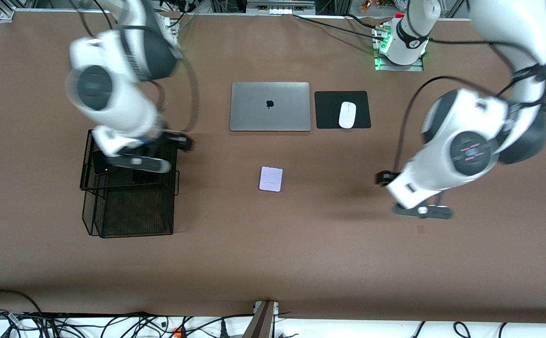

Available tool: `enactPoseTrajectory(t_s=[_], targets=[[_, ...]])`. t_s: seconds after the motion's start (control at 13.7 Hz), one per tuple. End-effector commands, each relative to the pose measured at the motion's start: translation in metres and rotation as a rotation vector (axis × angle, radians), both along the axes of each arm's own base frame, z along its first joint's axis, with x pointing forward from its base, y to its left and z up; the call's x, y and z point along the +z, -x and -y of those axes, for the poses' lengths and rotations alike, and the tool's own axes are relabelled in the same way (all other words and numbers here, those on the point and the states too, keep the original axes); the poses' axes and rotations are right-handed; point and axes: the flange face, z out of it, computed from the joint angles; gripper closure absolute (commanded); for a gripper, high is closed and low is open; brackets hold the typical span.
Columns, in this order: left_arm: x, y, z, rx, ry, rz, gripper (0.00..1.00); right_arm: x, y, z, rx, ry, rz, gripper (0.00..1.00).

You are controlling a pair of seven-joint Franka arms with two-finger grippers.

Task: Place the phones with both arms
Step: 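Grasp the white phone with the right gripper while the left gripper withdraws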

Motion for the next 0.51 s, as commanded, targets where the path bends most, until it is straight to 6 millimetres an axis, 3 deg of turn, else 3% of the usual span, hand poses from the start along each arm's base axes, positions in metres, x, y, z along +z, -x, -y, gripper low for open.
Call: enactPoseTrajectory(t_s=[0.0,0.29,0.44], targets=[[0.076,0.055,-0.054,0.001,0.046,0.028,0.00,-0.035,-0.011,-0.091,-0.095,-0.030,0.049,0.00],[0.138,0.116,-0.139,0.002,0.045,0.106,0.00,-0.101,0.013,-0.184,-0.145,-0.083,0.114,0.00],[0.131,0.115,-0.169,0.057,0.045,0.133,0.00,-0.146,0.016,-0.198,-0.153,-0.084,0.131,0.00]])
